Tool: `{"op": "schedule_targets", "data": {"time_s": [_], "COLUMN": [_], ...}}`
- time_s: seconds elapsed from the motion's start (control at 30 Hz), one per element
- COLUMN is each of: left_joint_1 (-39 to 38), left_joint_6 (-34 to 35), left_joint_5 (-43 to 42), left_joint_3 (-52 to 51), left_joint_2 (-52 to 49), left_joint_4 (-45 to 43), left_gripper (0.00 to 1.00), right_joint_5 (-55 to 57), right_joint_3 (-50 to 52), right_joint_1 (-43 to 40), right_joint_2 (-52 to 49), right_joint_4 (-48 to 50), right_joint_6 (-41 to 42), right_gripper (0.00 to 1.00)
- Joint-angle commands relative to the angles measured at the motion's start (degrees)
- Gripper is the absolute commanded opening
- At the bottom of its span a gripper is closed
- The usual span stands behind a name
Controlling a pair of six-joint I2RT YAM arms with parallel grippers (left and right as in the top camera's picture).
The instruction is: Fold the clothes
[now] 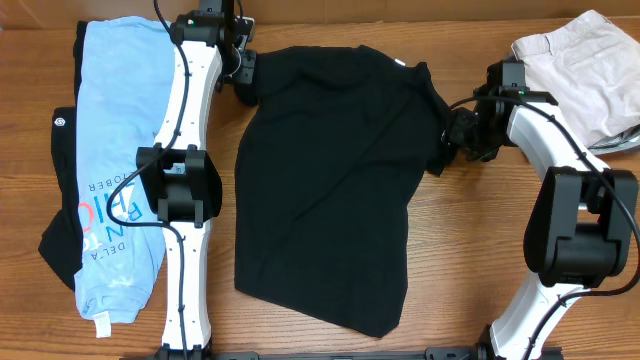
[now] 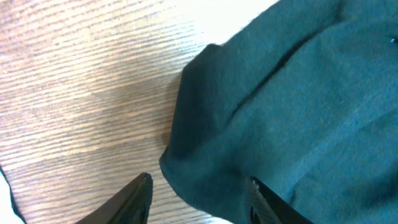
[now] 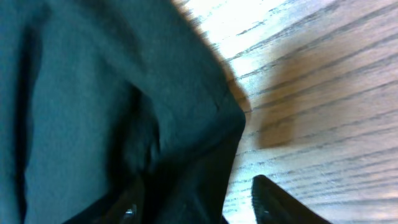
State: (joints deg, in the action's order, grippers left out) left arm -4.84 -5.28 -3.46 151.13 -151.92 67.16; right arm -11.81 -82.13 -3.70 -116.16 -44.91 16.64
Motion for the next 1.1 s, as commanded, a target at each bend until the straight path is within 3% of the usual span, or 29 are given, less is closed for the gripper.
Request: {"op": "schedule_targets", "data": {"time_s": [0.0,0.33,0.37,0.43,0.53,0.63,0.8,1.07], "left_joint_1": [-0.07,-0.07,-0.07,-0.07,-0.07,-0.07,0.26,2.71], "left_joint_6": [1.05,2.34,2.38,2.8,3.63,4.07,4.83,8.52], "left_joint_5": [-0.61,-1.07,-1.09,-1.07,-1.07,-1.09,-1.05,-1.07], "left_joint_3": [0.0,0.0,0.0,0.0,0.0,0.0,1.73,11.28], "left_joint_2": [-0.68,-5.11,-5.18,-6.08,-7.08,-7.41,-7.37,-7.34], "left_joint_4": [-0.74,-0.15,-0.15,-0.46,-1.29,-2.97,-5.05,-3.17], "left_gripper": [0.52,0.51,0.47,0.22,0.04,0.04,0.04,0.04], "right_joint_5": [-0.52,-0.5,-0.5,-0.48,0.02,1.16,2.75,2.75], "right_joint_3": [1.86,2.29,2.29,2.29,2.29,2.29,0.04,-12.5], "right_joint_1": [-0.17,-0.17,-0.17,-0.17,-0.17,-0.39,-2.62,-8.94], "right_joint_2": [-0.11,-0.13,-0.13,-0.22,-0.24,-0.24,-0.2,-0.2], "right_joint_4": [1.18,2.51,2.73,3.56,3.69,3.96,3.08,-4.55], "right_joint_6": [1.27,1.44,1.44,1.46,1.46,1.46,1.2,-3.58], "right_gripper": [0.54,0.34,0.32,0.24,0.16,0.04,0.04,0.04]}}
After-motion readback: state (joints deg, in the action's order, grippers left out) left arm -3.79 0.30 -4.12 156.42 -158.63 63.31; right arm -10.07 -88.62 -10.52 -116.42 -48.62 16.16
